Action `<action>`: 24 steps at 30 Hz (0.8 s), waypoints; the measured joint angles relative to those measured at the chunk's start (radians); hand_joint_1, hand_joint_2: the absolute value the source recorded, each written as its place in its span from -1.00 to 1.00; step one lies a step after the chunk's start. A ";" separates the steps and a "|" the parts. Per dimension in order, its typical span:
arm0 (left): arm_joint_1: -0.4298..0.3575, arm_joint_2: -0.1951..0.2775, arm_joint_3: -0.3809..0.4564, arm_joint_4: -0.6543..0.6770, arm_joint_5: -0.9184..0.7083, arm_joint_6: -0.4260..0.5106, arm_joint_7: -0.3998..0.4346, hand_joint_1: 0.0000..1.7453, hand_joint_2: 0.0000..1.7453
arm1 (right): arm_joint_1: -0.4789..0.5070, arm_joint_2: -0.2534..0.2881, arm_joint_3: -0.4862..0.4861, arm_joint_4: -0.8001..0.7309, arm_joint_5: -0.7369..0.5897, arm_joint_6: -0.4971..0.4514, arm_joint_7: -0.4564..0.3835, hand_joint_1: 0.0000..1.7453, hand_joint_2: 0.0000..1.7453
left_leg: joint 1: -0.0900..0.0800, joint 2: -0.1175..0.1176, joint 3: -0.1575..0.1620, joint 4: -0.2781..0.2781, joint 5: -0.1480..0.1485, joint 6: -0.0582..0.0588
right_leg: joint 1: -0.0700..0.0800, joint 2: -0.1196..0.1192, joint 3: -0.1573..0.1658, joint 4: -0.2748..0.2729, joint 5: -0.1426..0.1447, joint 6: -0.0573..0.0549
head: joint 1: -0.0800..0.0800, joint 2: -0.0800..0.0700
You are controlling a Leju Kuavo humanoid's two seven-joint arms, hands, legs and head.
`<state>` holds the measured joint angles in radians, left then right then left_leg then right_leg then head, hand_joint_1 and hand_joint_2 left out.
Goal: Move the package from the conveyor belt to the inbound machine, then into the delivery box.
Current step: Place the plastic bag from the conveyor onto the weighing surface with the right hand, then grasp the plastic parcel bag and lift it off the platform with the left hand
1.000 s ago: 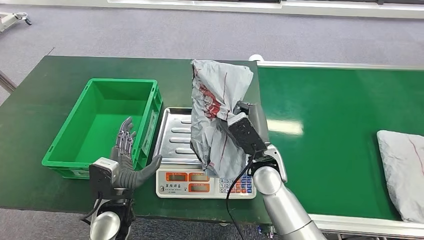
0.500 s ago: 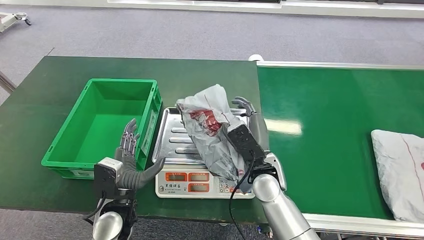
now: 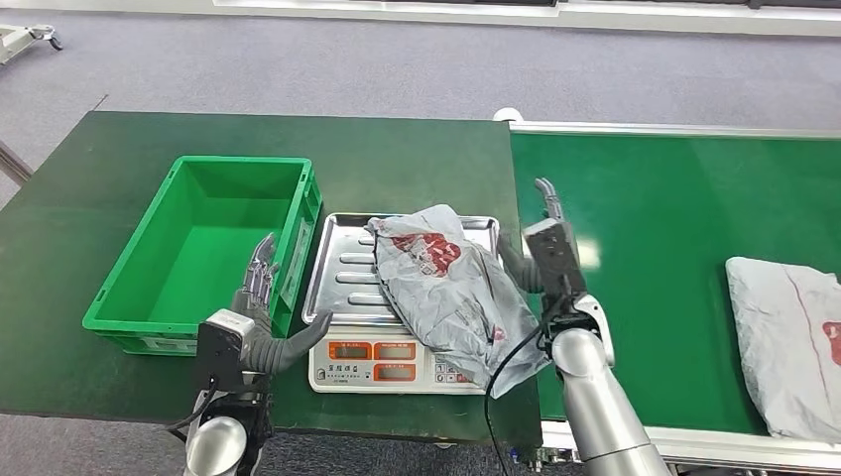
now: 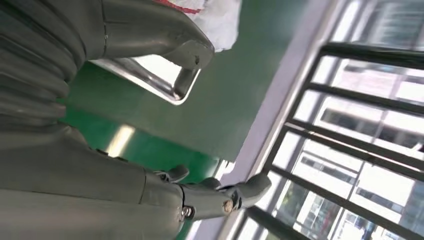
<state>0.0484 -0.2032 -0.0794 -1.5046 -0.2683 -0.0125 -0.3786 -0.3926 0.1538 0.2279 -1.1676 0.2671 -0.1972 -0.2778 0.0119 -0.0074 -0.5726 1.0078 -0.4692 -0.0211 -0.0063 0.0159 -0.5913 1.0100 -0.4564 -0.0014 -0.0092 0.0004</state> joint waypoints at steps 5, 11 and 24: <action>-0.042 0.001 -0.011 0.036 -0.012 0.011 0.005 -1.00 1.00 | 0.029 -0.010 -0.063 0.006 -0.092 0.005 -0.053 -1.00 1.00 | 0.000 0.000 0.000 0.000 0.000 0.000 | 0.000 0.000 -0.001 0.000 0.000 0.000 | 0.000 0.000; -0.112 0.004 -0.041 0.106 -0.029 0.012 0.006 -1.00 1.00 | 0.041 -0.010 -0.083 0.023 -0.132 0.016 -0.070 -1.00 1.00 | 0.000 0.000 0.000 0.000 0.000 0.000 | 0.000 0.001 -0.001 0.000 0.000 0.000 | 0.000 0.000; -0.594 0.039 -0.303 0.622 -0.430 -0.098 -0.099 -1.00 1.00 | 0.084 -0.012 -0.032 -0.108 -0.216 0.085 -0.089 -1.00 1.00 | -0.001 -0.002 -0.001 0.000 0.004 0.000 | -0.001 -0.001 -0.001 0.000 0.004 0.000 | 0.000 0.000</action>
<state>-0.5452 -0.1641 -0.3820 -0.8823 -0.6984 -0.1107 -0.4777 -0.3083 0.1420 0.1962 -1.2755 0.0506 -0.1126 -0.3673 0.0109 -0.0095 -0.5739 1.0081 -0.4653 -0.0209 -0.0072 0.0150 -0.5926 1.0101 -0.4526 -0.0014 -0.0091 0.0004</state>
